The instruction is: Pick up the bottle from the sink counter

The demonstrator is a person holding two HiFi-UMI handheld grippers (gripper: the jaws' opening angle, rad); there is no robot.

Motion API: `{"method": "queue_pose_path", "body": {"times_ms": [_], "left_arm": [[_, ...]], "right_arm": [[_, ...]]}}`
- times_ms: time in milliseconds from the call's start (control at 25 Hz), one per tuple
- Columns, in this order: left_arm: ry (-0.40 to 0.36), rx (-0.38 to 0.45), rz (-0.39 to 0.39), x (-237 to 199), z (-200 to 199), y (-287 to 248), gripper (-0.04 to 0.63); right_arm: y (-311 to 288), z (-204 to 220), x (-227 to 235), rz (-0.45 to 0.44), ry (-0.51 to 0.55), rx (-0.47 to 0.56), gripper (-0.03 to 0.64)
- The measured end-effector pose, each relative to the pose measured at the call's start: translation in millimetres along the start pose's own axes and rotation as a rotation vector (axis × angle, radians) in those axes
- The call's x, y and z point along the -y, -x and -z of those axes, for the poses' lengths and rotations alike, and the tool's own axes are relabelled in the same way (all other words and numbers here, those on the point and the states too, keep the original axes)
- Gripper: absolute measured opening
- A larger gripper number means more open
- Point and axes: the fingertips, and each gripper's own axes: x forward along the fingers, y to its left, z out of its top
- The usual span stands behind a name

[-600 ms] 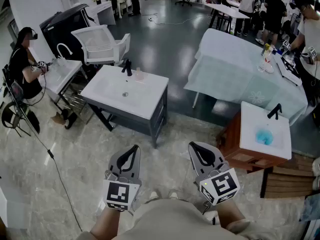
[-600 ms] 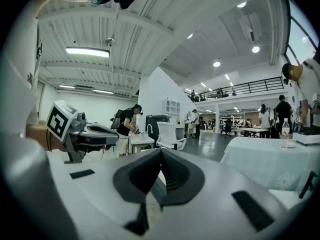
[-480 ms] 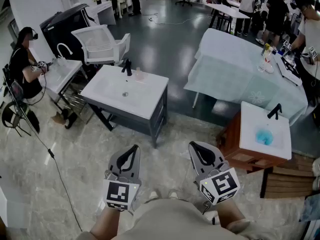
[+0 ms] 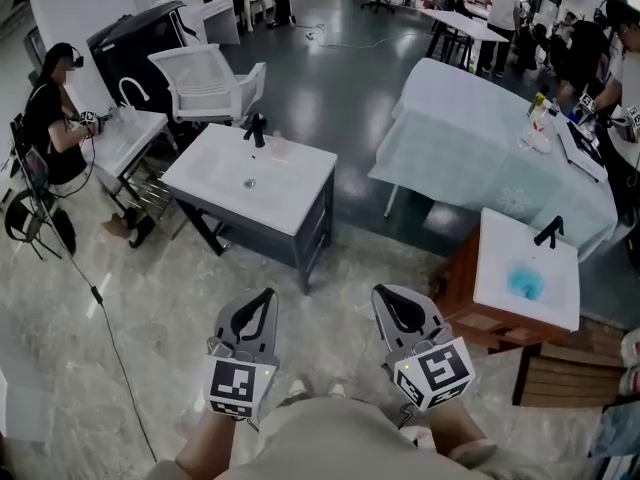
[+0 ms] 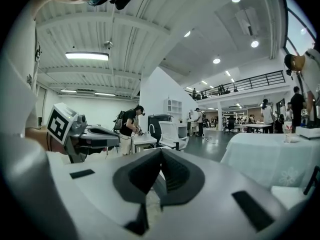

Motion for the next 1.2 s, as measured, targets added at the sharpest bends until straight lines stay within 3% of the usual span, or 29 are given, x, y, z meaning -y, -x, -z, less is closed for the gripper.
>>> {"method": "queue_pose_path", "body": {"times_ms": [520, 1200], "left_arm": [[0.004, -0.011, -0.06, 26.4, 9.6, -15.2, 0.007], [0.027, -0.002, -0.1, -6.1, 38.9, -66.7, 0.007]], "right_arm": [[5.5, 21.3, 18.8, -0.065, -0.002, 0.002, -0.003], [-61.4, 50.6, 44.6, -0.092, 0.022, -0.028, -0.003]]}}
